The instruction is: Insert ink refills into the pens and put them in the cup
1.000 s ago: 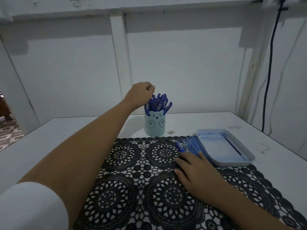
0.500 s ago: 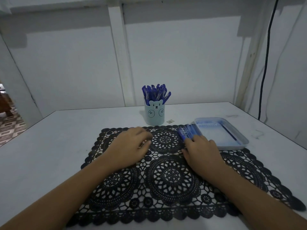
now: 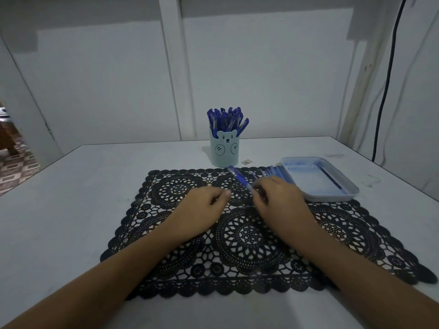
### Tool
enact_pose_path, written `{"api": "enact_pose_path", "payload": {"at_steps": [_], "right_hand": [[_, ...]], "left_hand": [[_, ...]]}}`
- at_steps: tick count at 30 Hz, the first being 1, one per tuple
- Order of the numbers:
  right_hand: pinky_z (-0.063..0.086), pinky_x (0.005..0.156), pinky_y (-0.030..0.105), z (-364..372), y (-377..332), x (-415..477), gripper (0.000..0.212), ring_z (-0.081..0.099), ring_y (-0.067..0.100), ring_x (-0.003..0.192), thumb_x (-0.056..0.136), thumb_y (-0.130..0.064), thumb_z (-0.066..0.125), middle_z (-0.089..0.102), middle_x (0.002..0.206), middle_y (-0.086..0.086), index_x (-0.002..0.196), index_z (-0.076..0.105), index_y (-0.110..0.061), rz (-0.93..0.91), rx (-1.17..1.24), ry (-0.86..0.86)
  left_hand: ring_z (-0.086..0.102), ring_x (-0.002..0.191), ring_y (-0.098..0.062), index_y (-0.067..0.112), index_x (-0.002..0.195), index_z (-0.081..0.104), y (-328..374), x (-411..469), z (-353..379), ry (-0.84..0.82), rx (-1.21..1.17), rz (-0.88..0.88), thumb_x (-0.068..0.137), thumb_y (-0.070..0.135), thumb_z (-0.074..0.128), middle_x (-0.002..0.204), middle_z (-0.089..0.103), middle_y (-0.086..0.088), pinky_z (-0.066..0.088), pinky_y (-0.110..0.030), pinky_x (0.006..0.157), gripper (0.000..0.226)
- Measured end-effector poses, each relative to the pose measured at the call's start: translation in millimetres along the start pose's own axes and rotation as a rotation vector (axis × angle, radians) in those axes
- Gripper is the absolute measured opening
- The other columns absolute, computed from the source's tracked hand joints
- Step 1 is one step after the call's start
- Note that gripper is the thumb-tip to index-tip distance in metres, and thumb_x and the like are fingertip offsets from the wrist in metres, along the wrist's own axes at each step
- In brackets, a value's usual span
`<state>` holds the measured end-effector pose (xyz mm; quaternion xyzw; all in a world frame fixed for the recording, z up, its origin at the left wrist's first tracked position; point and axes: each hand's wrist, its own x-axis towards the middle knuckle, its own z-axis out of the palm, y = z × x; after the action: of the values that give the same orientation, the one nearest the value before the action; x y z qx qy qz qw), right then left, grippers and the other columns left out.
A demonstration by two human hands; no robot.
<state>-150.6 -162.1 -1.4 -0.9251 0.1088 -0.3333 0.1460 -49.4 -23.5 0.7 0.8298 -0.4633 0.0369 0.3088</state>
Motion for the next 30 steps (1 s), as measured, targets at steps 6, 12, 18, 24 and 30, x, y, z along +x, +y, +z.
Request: {"api": "enact_pose_path", "payload": {"at_steps": [6,12,18,24,30], "right_hand": [[0.044,0.071,0.024,6.6,-17.7,-9.4,0.014,0.051,0.01,0.077,0.087,-0.014,0.058,0.061,0.089,0.003,0.096,0.067,-0.011,-0.067,0.165,0.049],[0.039,0.067,0.011,2.4,-21.6,-10.5,0.027,0.05,0.003,0.069,0.087,-0.025,0.045,0.063,0.078,-0.002,0.088,0.068,-0.01,-0.08,0.269,0.103],[0.041,0.084,0.036,-4.9,-3.7,-6.1,0.036,0.051,0.026,0.104,0.086,-0.03,0.046,0.056,0.115,0.01,0.114,0.059,-0.011,-0.258,-0.135,0.259],[0.05,0.059,0.035,8.8,11.4,-5.2,0.024,0.062,0.022,0.076,0.079,-0.02,0.061,0.064,0.089,0.004,0.101,0.06,-0.011,-0.484,-0.333,-0.06],[0.031,0.04,0.022,2.4,14.2,-4.3,0.008,0.05,0.013,0.052,0.08,-0.016,0.057,0.055,0.067,-0.004,0.086,0.052,-0.016,-0.529,-0.232,-0.246]], "left_hand": [[0.055,0.054,-0.003,0.012,0.08,0.066,14.6,3.5,4.6,-0.053,-0.661,-0.333,0.093,0.032,0.049,0.072,0.066,0.003,0.045,-0.018,0.046,0.029],[0.064,0.062,-0.012,0.004,0.086,0.059,18.2,6.1,-9.0,-0.006,-1.093,-0.454,0.093,0.011,0.047,0.074,0.066,-0.007,0.055,-0.026,0.067,0.016],[0.046,0.051,-0.006,0.02,0.095,0.056,13.2,-0.4,-24.6,-0.003,-0.133,-0.125,0.094,0.019,0.043,0.064,0.052,0.007,0.036,-0.014,0.048,0.014],[0.05,0.077,-0.009,0.02,0.101,0.057,9.1,-11.3,-13.6,-0.089,0.22,0.214,0.093,0.026,0.041,0.087,0.053,0.007,0.043,-0.029,0.071,0.019],[0.051,0.08,-0.007,0.021,0.11,0.058,1.4,-11.0,-14.7,-0.138,0.281,0.344,0.09,0.042,0.026,0.091,0.054,0.008,0.045,-0.028,0.07,0.044]]}}
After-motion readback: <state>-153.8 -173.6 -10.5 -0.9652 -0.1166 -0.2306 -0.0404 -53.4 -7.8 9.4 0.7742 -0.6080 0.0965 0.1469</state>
